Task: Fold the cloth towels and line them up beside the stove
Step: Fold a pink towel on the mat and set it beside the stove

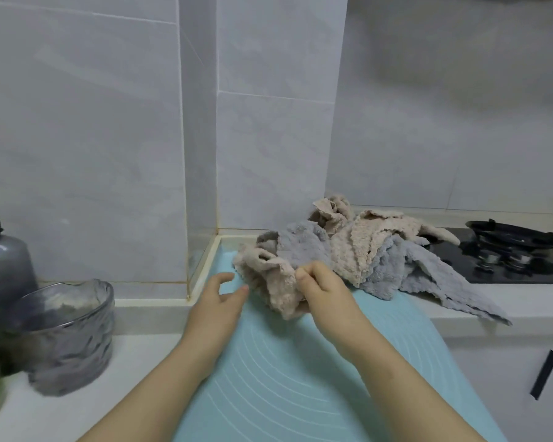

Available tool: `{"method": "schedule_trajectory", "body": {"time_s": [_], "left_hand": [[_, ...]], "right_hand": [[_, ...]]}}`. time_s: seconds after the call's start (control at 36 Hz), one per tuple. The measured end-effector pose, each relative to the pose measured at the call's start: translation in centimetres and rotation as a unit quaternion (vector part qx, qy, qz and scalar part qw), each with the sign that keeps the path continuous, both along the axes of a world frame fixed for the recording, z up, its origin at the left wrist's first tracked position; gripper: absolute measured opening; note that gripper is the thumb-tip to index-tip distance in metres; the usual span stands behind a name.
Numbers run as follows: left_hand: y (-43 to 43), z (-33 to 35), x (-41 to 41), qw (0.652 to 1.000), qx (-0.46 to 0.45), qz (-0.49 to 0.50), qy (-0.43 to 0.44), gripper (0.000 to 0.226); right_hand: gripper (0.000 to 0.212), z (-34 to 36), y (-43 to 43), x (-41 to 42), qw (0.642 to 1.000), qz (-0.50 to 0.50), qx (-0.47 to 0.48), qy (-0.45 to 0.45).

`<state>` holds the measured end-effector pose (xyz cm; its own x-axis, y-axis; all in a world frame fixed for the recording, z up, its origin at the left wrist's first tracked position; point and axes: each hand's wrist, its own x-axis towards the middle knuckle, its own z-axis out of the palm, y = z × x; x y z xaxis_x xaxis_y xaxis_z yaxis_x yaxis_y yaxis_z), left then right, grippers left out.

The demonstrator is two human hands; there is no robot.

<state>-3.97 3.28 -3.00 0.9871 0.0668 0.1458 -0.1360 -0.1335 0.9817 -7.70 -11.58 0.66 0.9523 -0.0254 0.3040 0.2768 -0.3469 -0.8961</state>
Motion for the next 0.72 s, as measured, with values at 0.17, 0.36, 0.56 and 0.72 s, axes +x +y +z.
{"method": "schedule_trajectory", "body": {"time_s": [0.17, 0.36, 0.56, 0.72], "left_hand": [[0.6, 1.0, -1.2, 0.981, -0.167, -0.049, 0.087, 0.037], [0.1, 1.2, -2.3, 0.968, -0.227, -0.086, 0.065, 0.04], [-0.9, 3.2, -4.4, 0.977, -0.107, -0.158, -0.095, 0.051], [-0.6, 3.0, -4.3, 0.985, -0.084, -0.125, -0.086, 0.021]], "right_hand": [[0.024, 2.5, 0.5, -4.5, 0.943, 0.131, 0.301, 0.05], [0.031, 3.1, -4.0, -8.0, 0.963, 0.036, 0.247, 0.105], [0.019, 2.1, -3.8, -5.5, 0.991, -0.041, 0.089, 0.094], [0.017, 0.2, -0.1, -2.8, 0.981, 0.053, 0.165, 0.085]]}}
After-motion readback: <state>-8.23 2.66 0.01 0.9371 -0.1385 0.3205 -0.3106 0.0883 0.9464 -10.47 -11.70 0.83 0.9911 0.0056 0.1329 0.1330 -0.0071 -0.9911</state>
